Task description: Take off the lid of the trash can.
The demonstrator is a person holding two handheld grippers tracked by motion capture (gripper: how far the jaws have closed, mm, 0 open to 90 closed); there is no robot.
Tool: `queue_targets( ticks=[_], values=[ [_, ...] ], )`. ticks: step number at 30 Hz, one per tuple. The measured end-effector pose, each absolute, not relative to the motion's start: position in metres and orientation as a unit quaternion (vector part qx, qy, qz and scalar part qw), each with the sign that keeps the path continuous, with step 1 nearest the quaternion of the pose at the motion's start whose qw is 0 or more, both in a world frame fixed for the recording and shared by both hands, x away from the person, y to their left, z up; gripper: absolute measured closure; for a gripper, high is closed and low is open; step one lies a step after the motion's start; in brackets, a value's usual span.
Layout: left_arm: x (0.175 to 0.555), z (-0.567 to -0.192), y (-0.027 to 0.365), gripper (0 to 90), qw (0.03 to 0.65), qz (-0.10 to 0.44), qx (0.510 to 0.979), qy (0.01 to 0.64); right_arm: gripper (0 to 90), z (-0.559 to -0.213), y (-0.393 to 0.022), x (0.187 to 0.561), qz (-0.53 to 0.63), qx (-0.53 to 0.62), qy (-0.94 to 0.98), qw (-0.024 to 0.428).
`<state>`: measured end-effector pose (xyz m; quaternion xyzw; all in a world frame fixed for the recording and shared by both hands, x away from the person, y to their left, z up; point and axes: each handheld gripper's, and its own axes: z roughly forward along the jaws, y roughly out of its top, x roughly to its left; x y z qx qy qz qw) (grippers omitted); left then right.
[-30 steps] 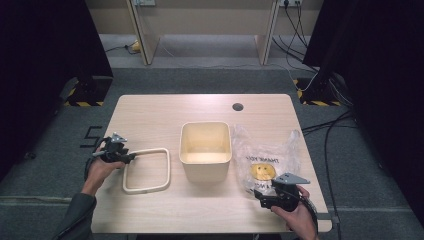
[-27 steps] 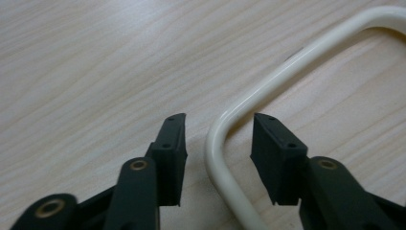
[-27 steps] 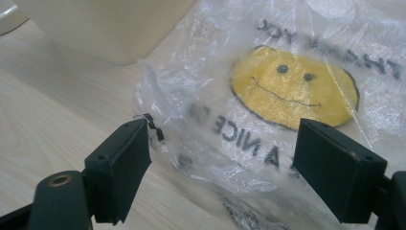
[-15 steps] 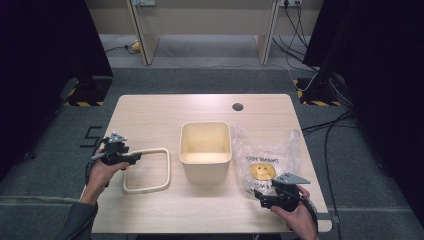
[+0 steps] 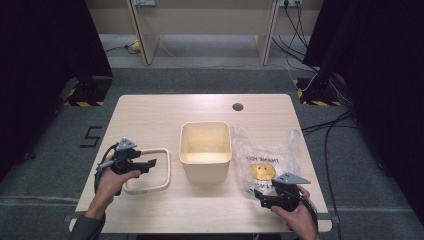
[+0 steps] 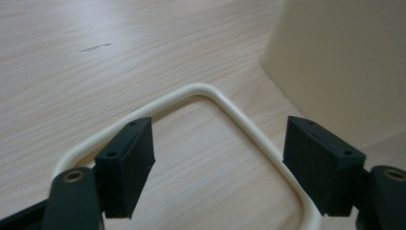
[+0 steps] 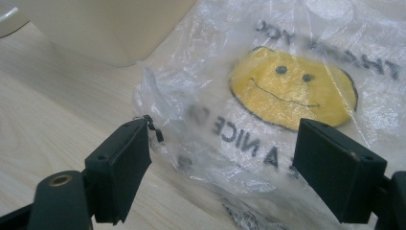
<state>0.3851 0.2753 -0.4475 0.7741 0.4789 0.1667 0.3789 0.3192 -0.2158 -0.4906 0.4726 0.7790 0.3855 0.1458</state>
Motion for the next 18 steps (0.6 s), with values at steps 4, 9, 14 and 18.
queue_targets(
  ticks=[4, 9, 14, 18],
  values=[
    [0.377, -0.447, 0.262, 20.6, 0.394, 0.155, 0.774, 0.472, 20.1, -0.49, -0.216, 0.319, 0.386, 0.473, 0.778, 0.146],
    [0.371, -0.447, 0.251, 16.0, 0.408, 0.142, 0.779, 0.455, 20.1, -0.491, -0.216, 0.319, 0.386, 0.473, 0.779, 0.145],
    [0.365, -0.446, 0.243, 16.1, 0.418, 0.137, 0.782, 0.441, 20.0, -0.491, -0.216, 0.319, 0.387, 0.473, 0.778, 0.145],
    [0.358, -0.449, 0.236, 16.1, 0.42, 0.136, 0.788, 0.429, 20.1, -0.49, -0.217, 0.319, 0.387, 0.473, 0.778, 0.146]
  ],
)
